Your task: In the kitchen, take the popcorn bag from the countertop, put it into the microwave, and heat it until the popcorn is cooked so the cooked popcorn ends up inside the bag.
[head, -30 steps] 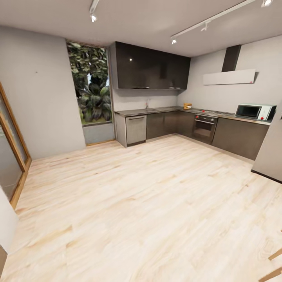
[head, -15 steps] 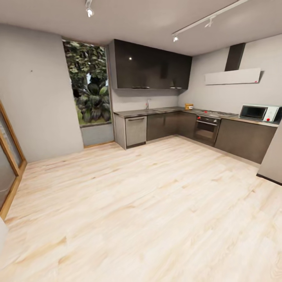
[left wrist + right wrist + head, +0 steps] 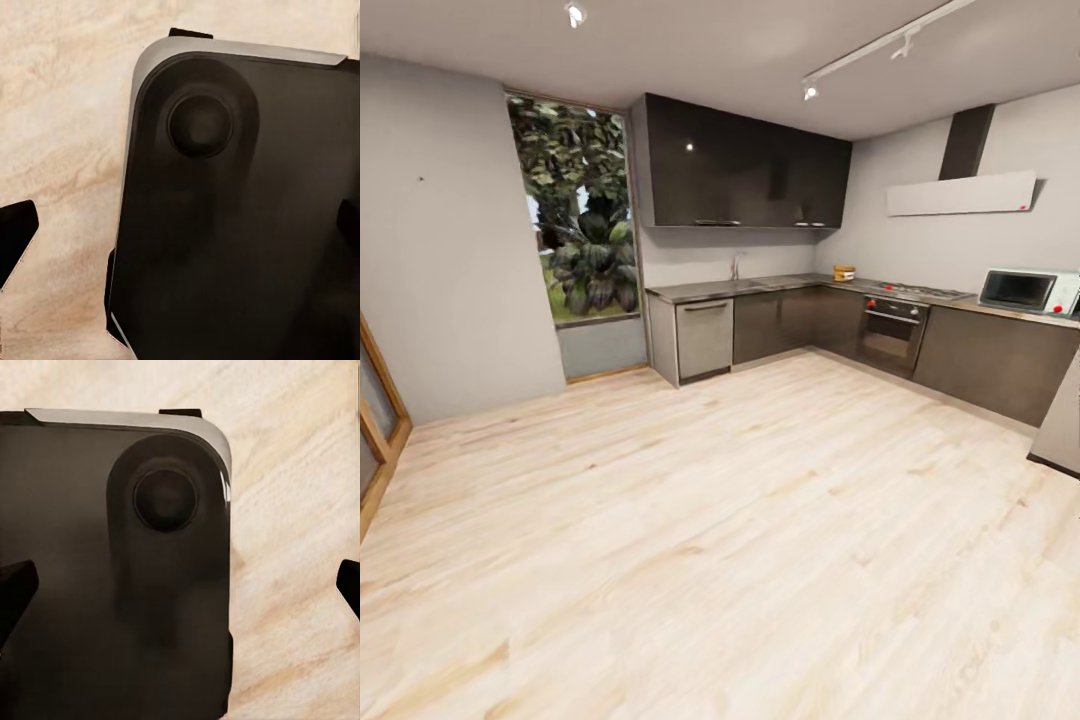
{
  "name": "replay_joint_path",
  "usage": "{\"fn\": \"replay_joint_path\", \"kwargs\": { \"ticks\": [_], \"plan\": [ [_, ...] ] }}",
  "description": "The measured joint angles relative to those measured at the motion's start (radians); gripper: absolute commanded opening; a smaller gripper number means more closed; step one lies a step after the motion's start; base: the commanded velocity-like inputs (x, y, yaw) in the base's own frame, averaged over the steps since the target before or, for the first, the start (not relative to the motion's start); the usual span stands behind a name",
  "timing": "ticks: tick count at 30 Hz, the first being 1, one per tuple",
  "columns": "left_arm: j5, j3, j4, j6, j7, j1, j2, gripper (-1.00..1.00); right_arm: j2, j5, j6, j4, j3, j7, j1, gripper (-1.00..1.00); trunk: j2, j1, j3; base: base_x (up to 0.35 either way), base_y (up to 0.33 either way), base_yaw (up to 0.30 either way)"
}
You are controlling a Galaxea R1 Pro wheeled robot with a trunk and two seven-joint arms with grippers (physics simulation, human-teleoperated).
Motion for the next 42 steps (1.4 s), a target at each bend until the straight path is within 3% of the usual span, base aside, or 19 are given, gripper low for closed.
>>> {"fn": "replay_joint_path", "kwargs": {
  "ticks": [8,42],
  "plan": [
    [0.0,0.0,0.0,0.0,0.0,0.0,0.0,1.0,0.0,-0.003,0.0,0.0,0.0,0.0,0.0,1.0,0.0,0.0,0.0,0.262,0.0,-0.197],
    [0.001,0.002,0.0,0.0,0.0,0.0,0.0,1.0,0.0,-0.003,0.0,0.0,0.0,0.0,0.0,1.0,0.0,0.001,0.0,0.003,0.0,-0.211]
  ]
}}
